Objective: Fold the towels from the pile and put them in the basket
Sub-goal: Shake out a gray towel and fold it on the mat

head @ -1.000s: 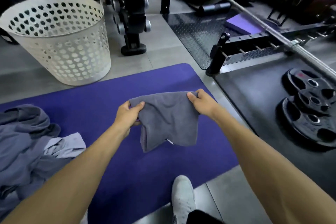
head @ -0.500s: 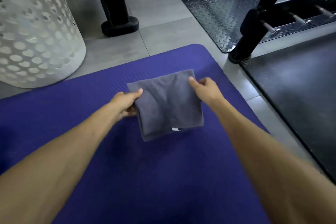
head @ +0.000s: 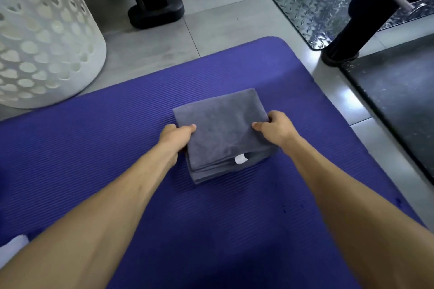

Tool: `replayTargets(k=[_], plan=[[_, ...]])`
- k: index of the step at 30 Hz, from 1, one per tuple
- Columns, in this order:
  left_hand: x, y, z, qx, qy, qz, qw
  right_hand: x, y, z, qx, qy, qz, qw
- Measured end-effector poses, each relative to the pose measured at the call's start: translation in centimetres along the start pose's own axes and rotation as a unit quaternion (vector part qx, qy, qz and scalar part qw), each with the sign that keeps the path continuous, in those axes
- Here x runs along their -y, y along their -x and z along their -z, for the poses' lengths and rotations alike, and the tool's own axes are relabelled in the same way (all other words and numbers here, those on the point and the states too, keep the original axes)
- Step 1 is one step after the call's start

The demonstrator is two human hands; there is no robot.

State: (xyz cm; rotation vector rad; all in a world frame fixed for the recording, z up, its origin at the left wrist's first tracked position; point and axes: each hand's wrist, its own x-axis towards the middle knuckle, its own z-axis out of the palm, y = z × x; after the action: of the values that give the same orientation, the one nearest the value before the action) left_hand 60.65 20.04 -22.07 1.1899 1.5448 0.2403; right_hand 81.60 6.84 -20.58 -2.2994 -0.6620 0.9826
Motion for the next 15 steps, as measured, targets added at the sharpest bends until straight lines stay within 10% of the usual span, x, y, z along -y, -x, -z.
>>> replayTargets(k=[15], plan=[[1.3,1.8,0.7,-0.052,0.007,-0.102,0.993,-0.9,2.6,-0.1,-0.174,-0.041,0.105,0.978]])
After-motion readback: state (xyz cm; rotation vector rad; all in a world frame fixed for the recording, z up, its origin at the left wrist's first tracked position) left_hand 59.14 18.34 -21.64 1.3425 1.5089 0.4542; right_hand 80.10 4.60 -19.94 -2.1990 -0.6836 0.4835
